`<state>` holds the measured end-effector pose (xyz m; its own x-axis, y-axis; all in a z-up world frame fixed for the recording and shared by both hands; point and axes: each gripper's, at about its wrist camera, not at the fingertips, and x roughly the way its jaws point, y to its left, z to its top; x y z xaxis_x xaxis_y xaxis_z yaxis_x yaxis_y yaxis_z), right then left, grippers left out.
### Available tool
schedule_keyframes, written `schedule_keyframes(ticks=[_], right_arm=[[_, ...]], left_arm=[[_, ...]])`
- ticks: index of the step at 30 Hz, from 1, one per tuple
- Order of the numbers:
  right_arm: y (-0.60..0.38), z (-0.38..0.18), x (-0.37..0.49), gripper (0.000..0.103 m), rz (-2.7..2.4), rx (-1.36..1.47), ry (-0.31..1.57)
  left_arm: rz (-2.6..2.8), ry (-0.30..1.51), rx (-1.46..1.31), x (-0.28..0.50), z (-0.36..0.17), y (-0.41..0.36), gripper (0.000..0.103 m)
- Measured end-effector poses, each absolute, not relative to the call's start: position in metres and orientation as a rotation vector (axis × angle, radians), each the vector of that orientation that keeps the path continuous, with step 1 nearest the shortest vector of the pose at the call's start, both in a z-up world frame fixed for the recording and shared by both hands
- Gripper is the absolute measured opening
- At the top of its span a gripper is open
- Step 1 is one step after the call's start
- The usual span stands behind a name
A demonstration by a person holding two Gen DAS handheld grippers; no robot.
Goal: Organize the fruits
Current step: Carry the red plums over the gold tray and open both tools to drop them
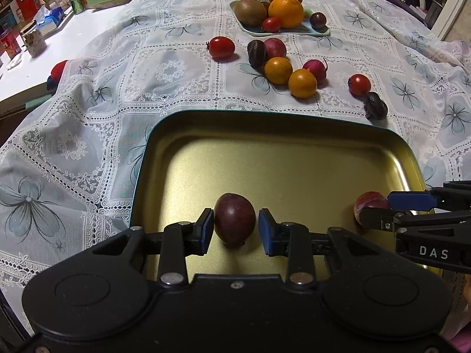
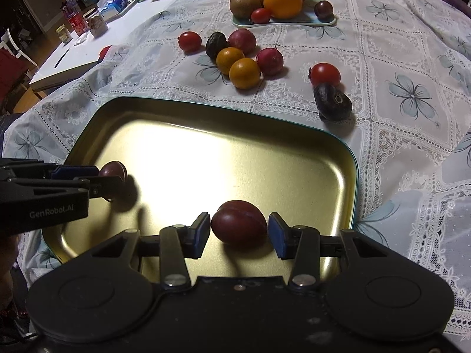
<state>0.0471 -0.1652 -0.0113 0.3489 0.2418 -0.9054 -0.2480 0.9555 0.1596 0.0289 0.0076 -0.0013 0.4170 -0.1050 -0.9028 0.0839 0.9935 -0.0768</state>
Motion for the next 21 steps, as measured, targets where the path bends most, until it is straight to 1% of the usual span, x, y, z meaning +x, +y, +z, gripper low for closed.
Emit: schedule_keyframes(ticks=[11,21], right_arm=[[-0.173,0.006,0.051,0.046,0.305,0.019,1.133],[-0.203,0.014,0.085,0.047,0.149,0.081,1.148]], left_arm=[[-0.095,1.126,-0.005,0.041,0.007,0.008,0.042],[-0.103,1.143,0.016,0.073,0.015,0.0,0.042]])
